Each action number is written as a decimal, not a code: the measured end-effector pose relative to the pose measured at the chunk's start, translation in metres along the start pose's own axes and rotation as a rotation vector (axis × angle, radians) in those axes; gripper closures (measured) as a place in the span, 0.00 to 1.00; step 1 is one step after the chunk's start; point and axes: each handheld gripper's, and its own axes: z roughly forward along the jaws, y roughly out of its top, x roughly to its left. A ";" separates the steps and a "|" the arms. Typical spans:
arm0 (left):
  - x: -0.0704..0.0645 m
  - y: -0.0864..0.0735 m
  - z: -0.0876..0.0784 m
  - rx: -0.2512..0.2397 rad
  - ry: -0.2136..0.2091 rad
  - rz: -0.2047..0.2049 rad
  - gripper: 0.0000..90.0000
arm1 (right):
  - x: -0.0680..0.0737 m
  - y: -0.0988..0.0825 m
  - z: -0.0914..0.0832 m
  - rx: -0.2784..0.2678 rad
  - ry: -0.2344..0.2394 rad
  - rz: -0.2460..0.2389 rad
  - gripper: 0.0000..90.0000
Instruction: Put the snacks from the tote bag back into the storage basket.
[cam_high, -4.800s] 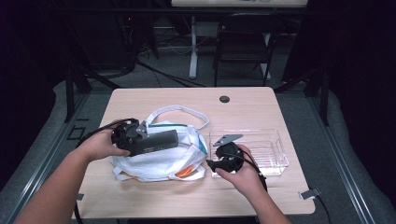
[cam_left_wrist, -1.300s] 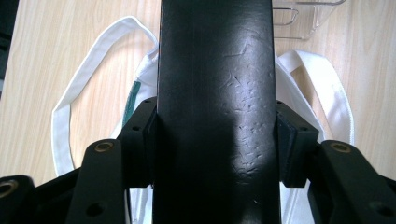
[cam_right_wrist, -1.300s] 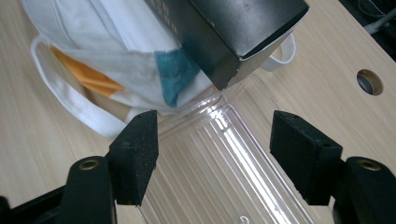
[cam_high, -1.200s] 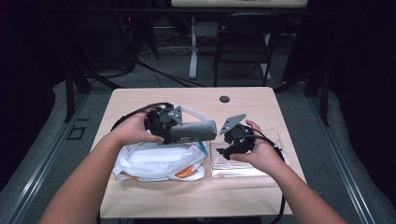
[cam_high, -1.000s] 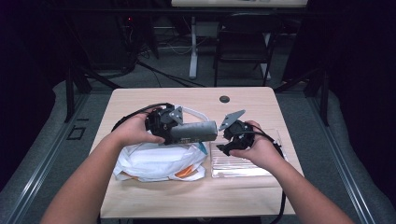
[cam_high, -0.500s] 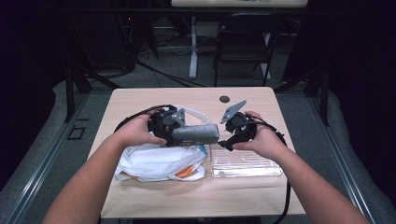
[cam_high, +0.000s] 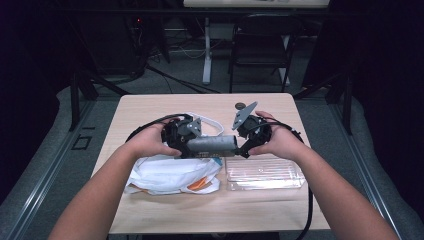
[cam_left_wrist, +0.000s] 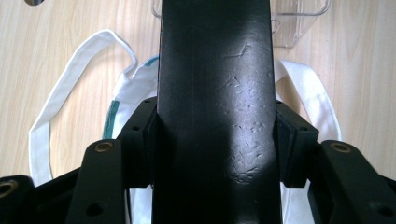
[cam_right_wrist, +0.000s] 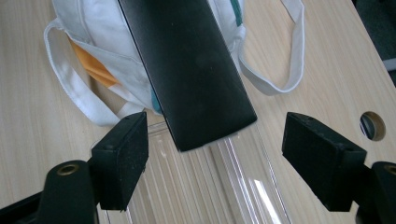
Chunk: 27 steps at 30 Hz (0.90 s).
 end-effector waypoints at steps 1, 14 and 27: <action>0.000 0.000 0.000 0.000 -0.002 0.002 0.48 | 0.000 0.001 0.001 -0.007 0.005 -0.006 0.25; -0.002 0.006 0.005 -0.016 -0.004 0.021 0.48 | -0.002 0.010 0.018 0.028 0.040 -0.077 0.26; -0.005 0.012 0.002 -0.051 0.001 0.032 0.48 | -0.001 0.013 0.031 0.074 0.108 -0.098 0.31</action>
